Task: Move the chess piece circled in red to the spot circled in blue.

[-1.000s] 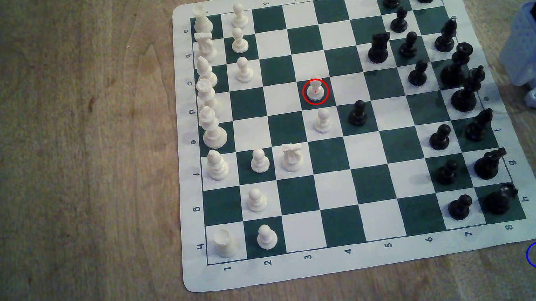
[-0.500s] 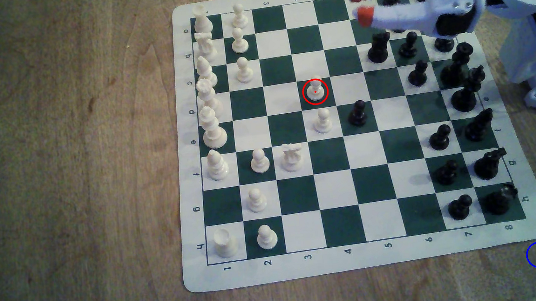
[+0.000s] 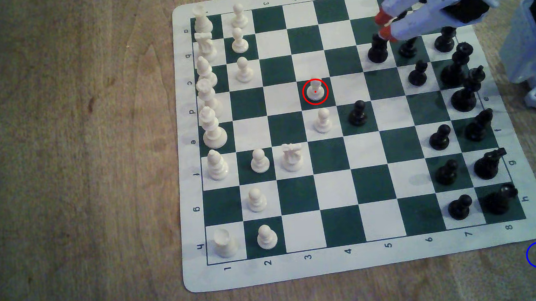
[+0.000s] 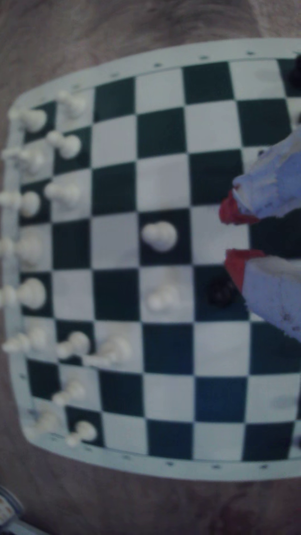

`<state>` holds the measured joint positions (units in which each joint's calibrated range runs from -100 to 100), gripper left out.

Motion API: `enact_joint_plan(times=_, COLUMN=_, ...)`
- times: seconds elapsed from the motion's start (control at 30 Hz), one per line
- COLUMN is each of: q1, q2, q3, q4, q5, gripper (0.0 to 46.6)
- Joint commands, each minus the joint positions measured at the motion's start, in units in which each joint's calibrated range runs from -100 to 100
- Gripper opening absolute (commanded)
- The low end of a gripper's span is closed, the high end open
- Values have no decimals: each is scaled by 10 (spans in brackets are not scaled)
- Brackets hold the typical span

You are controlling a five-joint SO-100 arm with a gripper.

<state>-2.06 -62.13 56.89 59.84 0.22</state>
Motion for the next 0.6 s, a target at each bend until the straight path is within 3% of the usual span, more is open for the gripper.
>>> enact_joint_plan(times=0.0, q1=-20, q2=43, q3=-135, q4=68, q5=-8, gripper=34)
enact_joint_plan(times=0.17, q1=-41, q2=44, q3=-173, q4=138, q5=-8, gripper=17)
enact_joint_plan(times=0.33, q1=-57, q2=88, q3=-152, q4=154, q5=-14, gripper=44)
enact_joint_plan(times=0.5, q1=-27, q2=183, q3=-49, q4=-44, q5=-25, gripper=137)
enact_joint_plan(times=0.57, q1=-12, q2=210, q3=-32, q4=-87, q5=-25, gripper=149)
